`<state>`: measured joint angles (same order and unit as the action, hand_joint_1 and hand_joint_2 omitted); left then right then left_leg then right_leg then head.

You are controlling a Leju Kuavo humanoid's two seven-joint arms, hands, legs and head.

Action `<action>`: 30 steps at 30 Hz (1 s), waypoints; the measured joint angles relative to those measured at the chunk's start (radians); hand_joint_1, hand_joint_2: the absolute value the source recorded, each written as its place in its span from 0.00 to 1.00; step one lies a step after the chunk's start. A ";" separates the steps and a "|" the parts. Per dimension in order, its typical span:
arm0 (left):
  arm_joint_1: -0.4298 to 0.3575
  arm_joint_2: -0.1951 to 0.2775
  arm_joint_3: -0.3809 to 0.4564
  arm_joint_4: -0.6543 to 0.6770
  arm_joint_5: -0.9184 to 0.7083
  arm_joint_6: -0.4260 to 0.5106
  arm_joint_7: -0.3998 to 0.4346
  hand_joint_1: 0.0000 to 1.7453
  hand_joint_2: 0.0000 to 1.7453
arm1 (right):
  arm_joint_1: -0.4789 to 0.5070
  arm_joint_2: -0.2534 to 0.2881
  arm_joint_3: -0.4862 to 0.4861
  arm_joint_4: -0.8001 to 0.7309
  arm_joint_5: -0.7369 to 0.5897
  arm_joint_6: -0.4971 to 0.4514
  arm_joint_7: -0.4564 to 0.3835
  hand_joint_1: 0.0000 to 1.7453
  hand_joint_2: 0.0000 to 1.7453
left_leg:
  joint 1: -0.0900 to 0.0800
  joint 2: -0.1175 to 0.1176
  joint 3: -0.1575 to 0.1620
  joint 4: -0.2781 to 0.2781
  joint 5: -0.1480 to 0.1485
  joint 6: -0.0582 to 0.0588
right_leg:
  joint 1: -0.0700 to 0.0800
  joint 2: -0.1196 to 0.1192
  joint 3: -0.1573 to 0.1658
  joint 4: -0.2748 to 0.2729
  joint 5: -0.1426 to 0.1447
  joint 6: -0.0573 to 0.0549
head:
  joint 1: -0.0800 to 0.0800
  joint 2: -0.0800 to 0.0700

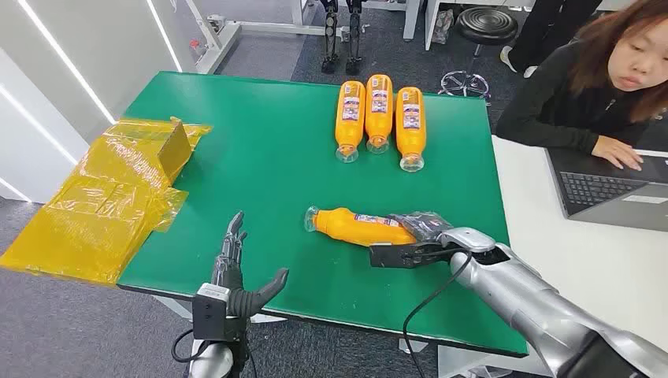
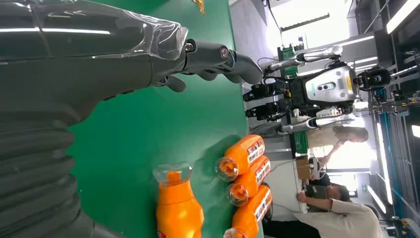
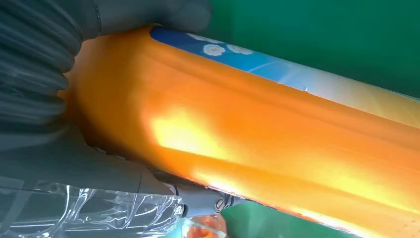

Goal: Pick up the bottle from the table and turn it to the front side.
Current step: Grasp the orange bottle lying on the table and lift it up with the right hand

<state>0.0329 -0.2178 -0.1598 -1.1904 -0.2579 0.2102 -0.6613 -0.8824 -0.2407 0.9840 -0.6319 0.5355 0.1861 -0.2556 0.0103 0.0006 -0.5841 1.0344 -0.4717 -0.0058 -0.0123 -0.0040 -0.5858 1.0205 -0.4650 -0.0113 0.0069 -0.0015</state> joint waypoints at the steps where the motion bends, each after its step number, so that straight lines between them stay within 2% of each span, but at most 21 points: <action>1: 0.000 0.000 0.000 0.000 0.000 0.000 0.000 0.00 1.00 | 0.001 -0.004 0.000 -0.004 -0.011 -0.010 -0.001 1.00 1.00 | 0.000 0.000 0.000 0.000 0.000 0.000 | 0.000 0.000 0.000 0.000 0.000 0.000 | 0.000 0.000; 8: 0.004 0.006 0.000 0.000 0.000 0.004 -0.003 0.00 1.00 | 0.053 -0.063 -0.033 -0.109 -0.083 -0.117 0.004 1.00 1.00 | 0.000 0.000 -0.002 0.000 0.000 0.001 | 0.000 0.000 -0.001 0.000 0.001 0.001 | 0.000 0.000; 17: 0.040 0.009 0.001 -0.025 -0.017 0.022 0.002 0.00 1.00 | 0.158 -0.099 -0.151 -0.295 -0.035 -0.234 0.004 1.00 1.00 | 0.001 0.000 -0.003 0.000 -0.001 0.000 | 0.000 0.001 -0.003 0.000 0.000 0.000 | 0.000 0.000; 25: 0.050 0.009 0.002 -0.052 -0.044 0.011 0.021 0.00 1.00 | 0.404 -0.102 -0.309 -0.520 0.008 -0.372 -0.015 1.00 1.00 | 0.000 -0.001 -0.005 -0.001 -0.001 0.001 | 0.001 -0.001 -0.004 -0.001 -0.001 0.001 | 0.000 0.000; 30: 0.040 0.009 0.002 -0.051 -0.052 0.008 0.021 0.00 1.00 | 0.588 -0.103 -0.400 -0.646 -0.005 -0.446 -0.076 1.00 1.00 | 0.000 -0.002 -0.005 -0.001 -0.001 0.001 | 0.001 -0.002 -0.004 -0.002 -0.002 0.003 | 0.000 0.000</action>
<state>0.0730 -0.2084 -0.1580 -1.2413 -0.3101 0.2177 -0.6408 -0.2940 -0.3436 0.5843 -1.2776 0.5301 -0.2600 -0.3319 0.0106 -0.0018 -0.5894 1.0339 -0.4731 -0.0043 -0.0116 -0.0061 -0.5897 1.0189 -0.4671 -0.0085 0.0070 -0.0015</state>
